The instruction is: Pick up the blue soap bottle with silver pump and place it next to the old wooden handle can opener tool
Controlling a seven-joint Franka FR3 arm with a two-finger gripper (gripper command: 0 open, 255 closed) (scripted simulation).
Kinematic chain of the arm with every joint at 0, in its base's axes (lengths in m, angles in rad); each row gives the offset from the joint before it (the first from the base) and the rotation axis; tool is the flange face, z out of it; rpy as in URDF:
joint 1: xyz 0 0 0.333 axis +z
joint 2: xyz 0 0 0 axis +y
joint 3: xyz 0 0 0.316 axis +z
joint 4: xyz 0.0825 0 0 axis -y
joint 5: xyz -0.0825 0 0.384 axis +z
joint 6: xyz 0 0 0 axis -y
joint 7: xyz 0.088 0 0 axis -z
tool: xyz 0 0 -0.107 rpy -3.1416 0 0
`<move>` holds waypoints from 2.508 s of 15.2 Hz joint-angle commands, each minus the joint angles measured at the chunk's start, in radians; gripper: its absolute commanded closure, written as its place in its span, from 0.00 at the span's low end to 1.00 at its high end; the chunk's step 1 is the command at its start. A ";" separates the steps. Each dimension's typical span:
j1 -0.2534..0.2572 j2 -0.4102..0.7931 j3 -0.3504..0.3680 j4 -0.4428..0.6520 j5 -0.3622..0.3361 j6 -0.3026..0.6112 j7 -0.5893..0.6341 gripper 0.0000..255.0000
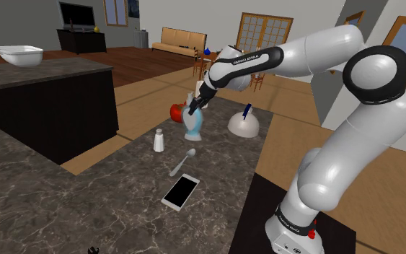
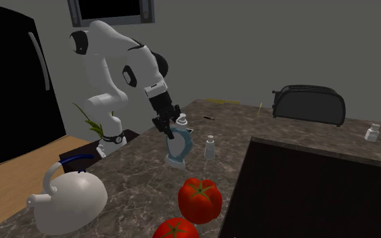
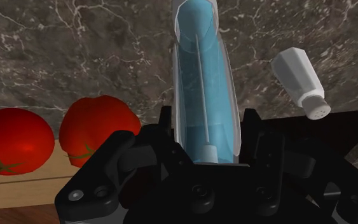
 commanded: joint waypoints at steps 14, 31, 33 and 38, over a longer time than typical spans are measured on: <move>-0.013 -0.049 0.012 0.155 -0.051 -0.198 0.063 1.00; -0.016 -0.046 0.016 0.385 -0.074 -0.422 0.108 1.00; -0.016 -0.041 0.016 0.416 -0.075 -0.449 0.112 1.00; -0.015 -0.026 0.015 0.499 -0.076 -0.517 0.121 1.00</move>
